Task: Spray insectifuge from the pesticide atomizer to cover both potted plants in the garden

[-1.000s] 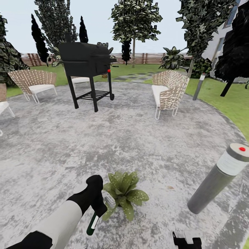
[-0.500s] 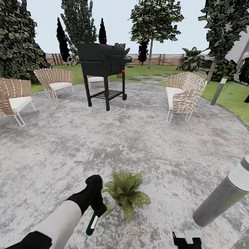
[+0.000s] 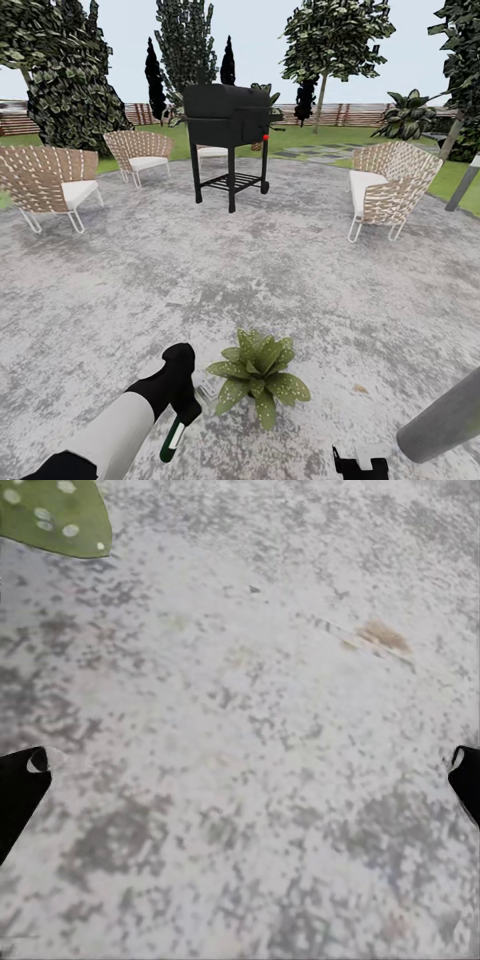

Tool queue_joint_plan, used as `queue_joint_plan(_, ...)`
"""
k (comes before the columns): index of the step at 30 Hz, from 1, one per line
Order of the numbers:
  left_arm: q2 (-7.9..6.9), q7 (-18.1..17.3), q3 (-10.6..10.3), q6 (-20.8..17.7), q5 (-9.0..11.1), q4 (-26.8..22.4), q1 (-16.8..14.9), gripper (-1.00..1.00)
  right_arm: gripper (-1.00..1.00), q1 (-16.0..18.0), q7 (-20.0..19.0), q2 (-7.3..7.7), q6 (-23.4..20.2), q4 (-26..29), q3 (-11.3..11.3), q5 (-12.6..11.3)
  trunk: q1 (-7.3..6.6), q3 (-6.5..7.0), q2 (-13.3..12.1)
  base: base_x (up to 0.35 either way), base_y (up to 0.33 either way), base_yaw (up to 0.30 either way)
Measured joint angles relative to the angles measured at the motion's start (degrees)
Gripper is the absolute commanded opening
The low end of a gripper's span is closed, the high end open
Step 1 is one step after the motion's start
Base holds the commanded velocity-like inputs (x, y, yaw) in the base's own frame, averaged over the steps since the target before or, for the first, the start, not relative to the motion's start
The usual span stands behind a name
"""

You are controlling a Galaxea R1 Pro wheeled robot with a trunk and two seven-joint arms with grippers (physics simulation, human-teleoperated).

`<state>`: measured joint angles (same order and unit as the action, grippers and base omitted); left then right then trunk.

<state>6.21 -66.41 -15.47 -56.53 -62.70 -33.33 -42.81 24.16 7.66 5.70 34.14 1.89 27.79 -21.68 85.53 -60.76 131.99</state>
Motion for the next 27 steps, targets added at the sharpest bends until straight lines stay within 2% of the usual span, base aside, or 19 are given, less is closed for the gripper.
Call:
queue_joint_plan(5, 0.02, 0.00, 0.02, 0.03, 0.06, -0.04, 0.03, -1.00, 1.00, 0.00, 0.02, 0.02, 0.03, -0.01, -0.05, 0.01, 0.00, 0.00, 0.00, -0.010, -0.166, 0.004)
queue_joint_plan(11, 0.07, 0.06, 0.21, 0.03, 0.07, -0.73, -0.06, -1.00, 1.00, 0.00, 0.01, 0.22, 0.03, -0.08, -0.07, 0.03, 0.02, 0.00, 0.00, -0.209, -0.202, 0.000)
queue_joint_plan(15, 0.32, -0.15, 0.24, -0.04, 0.06, -1.03, -1.07, -1.00, 1.00, 0.00, -0.01, 0.26, 0.00, -0.08, -0.04, 0.08, 0.00, 0.00, 0.00, -0.045, -0.031, 0.000)
queue_joint_plan(18, 0.39, -0.72, 0.24, -0.08, 0.29, -0.98, -5.32, -1.00, 1.00, 0.00, -0.06, 0.27, 0.00, -0.08, 0.01, 0.09, 0.00, 0.01, 0.00, -0.002, -0.001, 0.000)
queue_joint_plan(20, 0.62, -2.69, 0.04, -0.03, 0.25, -0.76, -10.19, -1.00, 1.00, 0.00, -0.08, 0.27, 0.00, -0.08, 0.01, 0.09, -0.01, 0.01, 0.00, 0.000, 0.000, 0.000)
queue_joint_plan(22, 0.70, -5.10, -0.23, 0.06, 0.15, -0.28, -13.50, -1.00, 1.00, 0.00, -0.08, 0.27, 0.00, -0.05, 0.01, 0.09, -0.01, 0.01, 0.00, 0.000, 0.000, 0.000)
queue_joint_plan(23, 0.77, -6.20, -0.31, 0.14, -0.43, -0.14, -14.66, -1.00, 1.00, 0.00, -0.09, 0.27, 0.00, -0.05, 0.01, 0.09, 0.00, 0.01, 0.00, 0.000, 0.000, 0.000)
queue_joint_plan(25, 1.54, -8.68, -0.36, 0.34, -4.09, -0.03, -16.11, -1.00, 1.00, 0.00, -0.09, 0.27, 0.00, -0.06, 0.01, 0.09, 0.00, 0.00, 0.00, 0.000, 0.000, 0.000)
queue_joint_plan(27, 2.15, -13.03, -0.36, 0.58, -7.29, -0.01, -17.15, -1.00, 1.00, 0.00, -0.08, 0.27, 0.00, -0.03, 0.01, 0.09, 0.00, 0.00, 0.00, 0.000, 0.000, 0.000)
